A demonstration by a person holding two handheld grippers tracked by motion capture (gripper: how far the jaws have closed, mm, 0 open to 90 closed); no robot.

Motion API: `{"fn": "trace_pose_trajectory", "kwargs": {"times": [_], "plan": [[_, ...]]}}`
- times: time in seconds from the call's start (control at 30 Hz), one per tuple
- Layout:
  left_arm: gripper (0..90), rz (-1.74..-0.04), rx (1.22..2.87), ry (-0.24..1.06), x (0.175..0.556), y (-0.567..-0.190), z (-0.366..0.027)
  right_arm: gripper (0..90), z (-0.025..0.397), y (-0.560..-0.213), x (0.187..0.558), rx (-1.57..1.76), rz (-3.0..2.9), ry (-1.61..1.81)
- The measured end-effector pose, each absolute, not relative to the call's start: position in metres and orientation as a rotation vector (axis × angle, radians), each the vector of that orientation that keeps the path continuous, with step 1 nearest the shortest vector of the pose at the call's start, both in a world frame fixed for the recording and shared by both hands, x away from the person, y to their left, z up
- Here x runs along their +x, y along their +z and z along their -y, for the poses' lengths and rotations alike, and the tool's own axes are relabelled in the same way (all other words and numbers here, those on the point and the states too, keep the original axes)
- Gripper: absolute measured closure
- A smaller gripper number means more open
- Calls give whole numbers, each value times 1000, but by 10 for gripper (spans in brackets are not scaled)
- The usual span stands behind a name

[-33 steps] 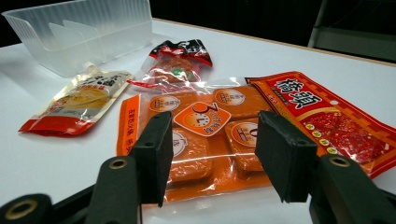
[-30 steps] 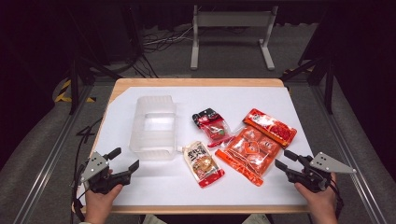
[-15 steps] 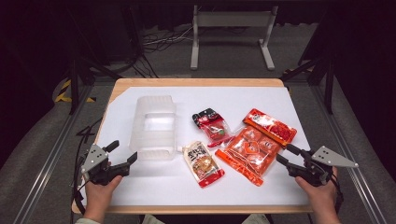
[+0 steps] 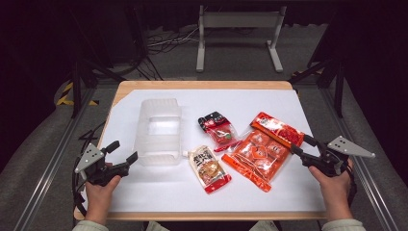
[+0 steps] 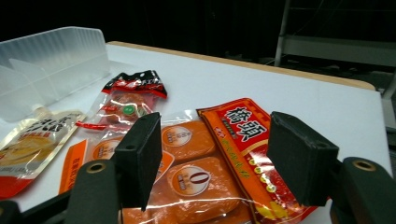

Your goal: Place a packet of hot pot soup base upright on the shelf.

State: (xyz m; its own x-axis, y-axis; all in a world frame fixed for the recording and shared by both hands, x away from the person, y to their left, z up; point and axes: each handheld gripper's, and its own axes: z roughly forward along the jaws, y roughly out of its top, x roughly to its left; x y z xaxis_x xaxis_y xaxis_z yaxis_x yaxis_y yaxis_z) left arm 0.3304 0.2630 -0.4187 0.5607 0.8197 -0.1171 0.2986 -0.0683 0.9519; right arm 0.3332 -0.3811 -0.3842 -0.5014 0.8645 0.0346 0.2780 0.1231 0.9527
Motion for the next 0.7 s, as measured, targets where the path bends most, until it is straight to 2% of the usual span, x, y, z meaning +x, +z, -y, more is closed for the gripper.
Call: {"fn": "trace_pose_trajectory", "kwargs": {"times": [0.43,0.7], "plan": [[176,-953,1628,545,317,-421,-267,341,391,-376,359,1156,-1832,1404],[176,-940,1690,610,311,-420,-261,266,393,-378,388,1243,-1852,1278]]}}
